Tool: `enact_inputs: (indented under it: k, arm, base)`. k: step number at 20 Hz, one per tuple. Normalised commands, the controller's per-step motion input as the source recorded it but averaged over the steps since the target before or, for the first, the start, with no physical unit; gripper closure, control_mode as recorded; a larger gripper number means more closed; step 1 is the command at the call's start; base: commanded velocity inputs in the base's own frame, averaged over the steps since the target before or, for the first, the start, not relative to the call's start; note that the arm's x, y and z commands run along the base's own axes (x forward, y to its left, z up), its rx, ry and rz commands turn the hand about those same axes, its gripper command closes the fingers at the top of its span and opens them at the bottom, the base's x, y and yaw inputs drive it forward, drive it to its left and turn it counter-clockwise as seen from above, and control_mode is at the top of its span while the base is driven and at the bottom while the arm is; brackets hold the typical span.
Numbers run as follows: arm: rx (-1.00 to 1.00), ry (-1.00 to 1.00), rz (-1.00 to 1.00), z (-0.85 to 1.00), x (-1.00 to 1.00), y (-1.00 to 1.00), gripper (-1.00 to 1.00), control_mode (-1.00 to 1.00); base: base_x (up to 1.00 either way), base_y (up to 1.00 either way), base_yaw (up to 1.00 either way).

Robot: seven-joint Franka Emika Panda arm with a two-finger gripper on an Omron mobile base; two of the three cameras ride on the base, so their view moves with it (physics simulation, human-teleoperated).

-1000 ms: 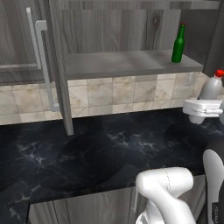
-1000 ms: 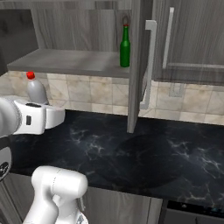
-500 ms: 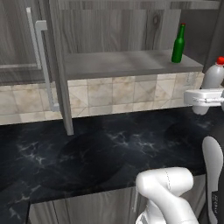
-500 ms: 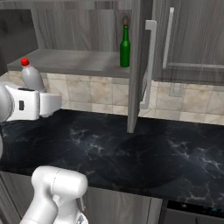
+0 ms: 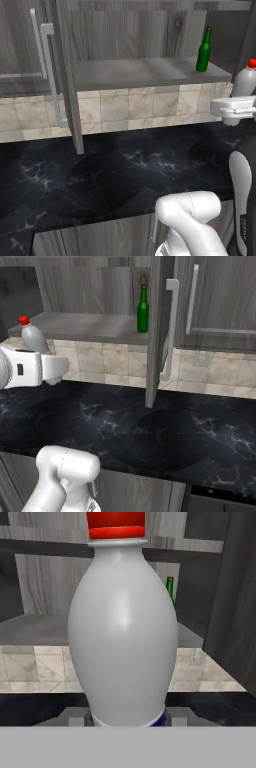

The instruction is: Pick the beer, bottled water, can from the counter and place them in the open cabinet.

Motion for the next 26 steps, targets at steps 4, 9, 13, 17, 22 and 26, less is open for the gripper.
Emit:
enact_inputs:
  k: [4,9,13,17,22,26]
  arm:
    - [0.00,0.00,-0.01,0.34,0.06,0.00,1.00,-1.00]
    - [0.00,0.00,0.00,0.21,0.11,0.00,1.00,-1.00]
    - [0.00,0.00,0.00,0.00,0.25,0.00,1.00,-1.00]
    - [0.00,0.00,0.00,0.00,0.31,0.00,1.00,-1.00]
    - [0.00,0.00,0.00,0.00,0.37,-0.05,1.00,-1.00]
    - [0.00,-0.01,0.00,0.00,0.35,-0.11,1.00,-1.00]
  base:
    - [0.00,0.00,0.00]
    - [0.00,0.00,0.00]
    - [0.00,0.00,0.00]
    - [0.00,0.00,0.00]
    - [0.00,0.00,0.00]
    - [0.00,0.00,0.00]
